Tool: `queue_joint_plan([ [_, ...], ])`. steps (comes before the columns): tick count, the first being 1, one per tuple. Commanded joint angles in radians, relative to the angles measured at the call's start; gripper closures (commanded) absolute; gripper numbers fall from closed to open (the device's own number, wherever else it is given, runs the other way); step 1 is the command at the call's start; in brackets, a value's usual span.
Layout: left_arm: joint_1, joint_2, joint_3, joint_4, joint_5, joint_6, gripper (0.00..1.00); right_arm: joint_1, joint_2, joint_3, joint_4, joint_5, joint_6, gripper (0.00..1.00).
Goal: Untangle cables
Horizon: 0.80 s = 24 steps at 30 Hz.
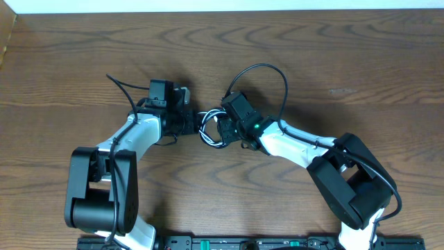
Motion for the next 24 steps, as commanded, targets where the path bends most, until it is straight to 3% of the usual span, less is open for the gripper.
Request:
queue_joint_plan([
  [1, -0.002, 0.025, -0.019, -0.011, 0.050, 0.043, 0.64, 0.007, 0.011, -0.005, -0.008, 0.001, 0.003, 0.48],
  [5, -0.002, 0.025, -0.019, -0.009, 0.047, 0.043, 0.91, 0.007, 0.011, -0.005, -0.008, 0.001, 0.003, 0.48],
  [10, -0.002, 0.025, -0.019, 0.006, 0.033, 0.042, 0.92, 0.007, 0.011, -0.005, -0.010, 0.001, 0.003, 0.50],
  [15, -0.001, 0.008, -0.017, 0.002, -0.109, -0.034, 0.92, 0.007, 0.011, -0.005, -0.010, 0.001, 0.003, 0.51],
  [18, -0.001, -0.001, -0.017, 0.001, -0.121, -0.038, 0.93, 0.007, 0.011, -0.005, -0.013, 0.000, 0.003, 0.50],
  [21, -0.001, -0.001, -0.017, -0.003, -0.139, -0.048, 0.92, 0.007, 0.011, -0.005, -0.016, -0.009, 0.002, 0.42],
  [24, -0.001, -0.001, -0.017, -0.015, -0.257, -0.146, 0.93, 0.008, 0.011, -0.005, -0.008, -0.090, -0.059, 0.35],
])
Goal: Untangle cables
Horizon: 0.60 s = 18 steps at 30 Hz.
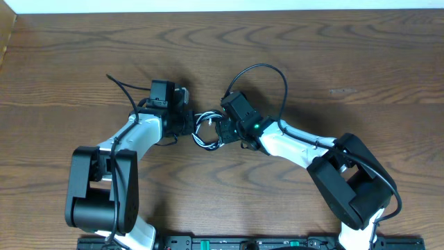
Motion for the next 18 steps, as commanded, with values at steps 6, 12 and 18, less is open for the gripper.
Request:
queue_joint_plan([
  [6, 0.004, 0.000, -0.015, -0.019, -0.196, -0.117, 0.92, 0.006, 0.011, -0.007, 0.006, -0.129, -0.082, 0.34],
  [12, 0.004, 0.000, -0.015, -0.008, -0.196, -0.154, 0.91, 0.006, 0.011, -0.007, 0.006, -0.101, -0.080, 0.40],
  [18, 0.004, 0.000, -0.015, -0.008, -0.227, -0.158, 0.86, 0.006, 0.011, -0.007, -0.039, 0.019, 0.018, 0.54],
])
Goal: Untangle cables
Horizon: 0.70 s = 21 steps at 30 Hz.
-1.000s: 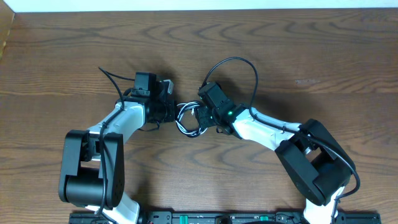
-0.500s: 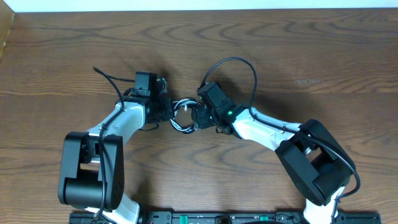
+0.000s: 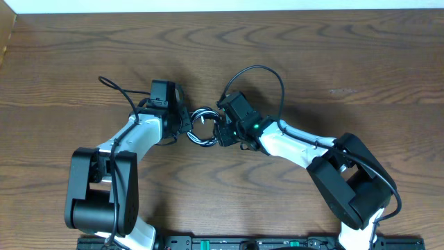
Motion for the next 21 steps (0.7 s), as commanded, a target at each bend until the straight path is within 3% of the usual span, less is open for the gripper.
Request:
queue_joint_plan([
  [1, 0.008, 0.007, -0.015, -0.004, -0.117, -0.017, 0.85, 0.006, 0.011, -0.007, -0.034, 0.109, 0.081, 0.55],
  [10, 0.008, 0.008, -0.015, -0.031, -0.303, -0.047, 0.85, 0.006, 0.011, -0.007, -0.038, 0.124, 0.093, 0.54],
  [15, 0.010, 0.008, -0.015, -0.037, -0.306, -0.046, 0.83, 0.006, 0.011, -0.007, -0.036, 0.124, 0.093, 0.53],
  [18, 0.010, 0.008, -0.015, -0.031, -0.299, -0.047, 0.75, 0.006, 0.011, -0.007, -0.034, 0.124, 0.092, 0.49],
  [21, 0.010, 0.008, -0.015, -0.024, -0.193, -0.042, 0.81, 0.006, 0.011, -0.007, -0.027, 0.124, 0.092, 0.44],
])
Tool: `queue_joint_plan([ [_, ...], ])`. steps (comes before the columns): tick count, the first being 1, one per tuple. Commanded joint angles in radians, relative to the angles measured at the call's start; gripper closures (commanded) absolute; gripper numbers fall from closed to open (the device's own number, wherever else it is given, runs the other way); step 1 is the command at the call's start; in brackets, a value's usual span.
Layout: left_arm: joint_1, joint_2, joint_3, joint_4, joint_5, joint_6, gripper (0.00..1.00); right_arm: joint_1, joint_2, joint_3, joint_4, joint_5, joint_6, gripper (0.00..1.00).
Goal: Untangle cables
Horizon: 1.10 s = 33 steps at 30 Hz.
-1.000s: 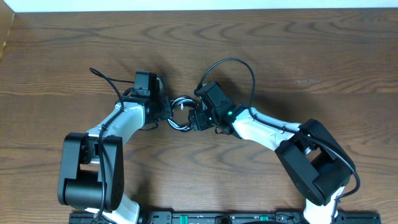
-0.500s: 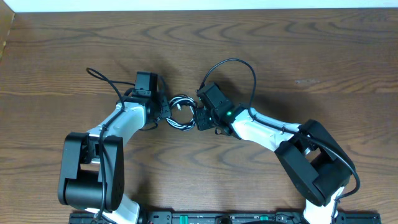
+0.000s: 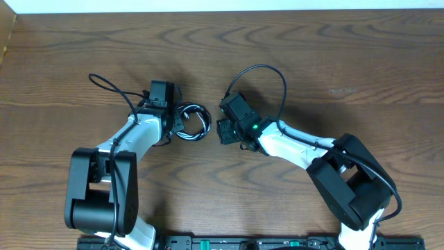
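Note:
A small coil of black and white cables (image 3: 195, 123) lies on the wooden table, seen from overhead, just left of centre. My left gripper (image 3: 177, 123) is at the coil's left side and looks shut on it. The right gripper (image 3: 221, 130) stands a short way to the right of the coil, apart from it, with its jaws spread and nothing between them. The fingers hide how the strands cross inside the coil.
The black lead of the right arm (image 3: 267, 69) arches over the table behind that wrist. The lead of the left arm (image 3: 104, 83) loops out to the far left. The arm bases stand at the front edge. Bare wooden table (image 3: 333, 55) surrounds the work.
The coil has moved left with my left gripper. The right gripper, which was touching the coil's right side, now stands apart from it with open jaws.
At first both grippers met at the cable bundle, which sat close to the right gripper. In the two following moments the bundle lay further left each time, still between both grippers. Now only the left gripper has it, and the right one is off it.

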Motion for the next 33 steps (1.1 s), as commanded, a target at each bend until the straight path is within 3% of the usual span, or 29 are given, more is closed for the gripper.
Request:
queue_joint_plan([
  [1, 0.005, 0.009, -0.015, 0.008, 0.120, 0.023, 0.87, -0.002, 0.011, -0.012, -0.011, 0.026, 0.014, 0.43],
  [4, 0.005, 0.009, -0.015, 0.029, 0.296, 0.110, 0.90, -0.002, 0.011, -0.012, -0.010, 0.025, 0.014, 0.40],
  [7, 0.005, 0.009, -0.015, 0.040, 0.382, 0.164, 0.92, -0.002, 0.011, -0.012, -0.009, 0.018, 0.014, 0.38],
  [19, 0.005, 0.008, -0.015, 0.048, 0.450, 0.172, 0.92, -0.002, 0.011, -0.012, -0.002, 0.008, 0.014, 0.38],
  [26, 0.005, 0.008, -0.015, 0.055, 0.446, 0.178, 0.93, -0.003, 0.011, -0.012, -0.002, 0.015, 0.014, 0.43],
  [30, 0.005, 0.009, -0.015, 0.055, 0.413, 0.178, 0.93, -0.008, 0.011, -0.012, -0.002, 0.014, 0.014, 0.51],
  [33, 0.005, 0.009, -0.015, 0.056, 0.414, 0.178, 0.93, -0.007, 0.011, -0.012, 0.011, 0.004, 0.014, 0.42],
])
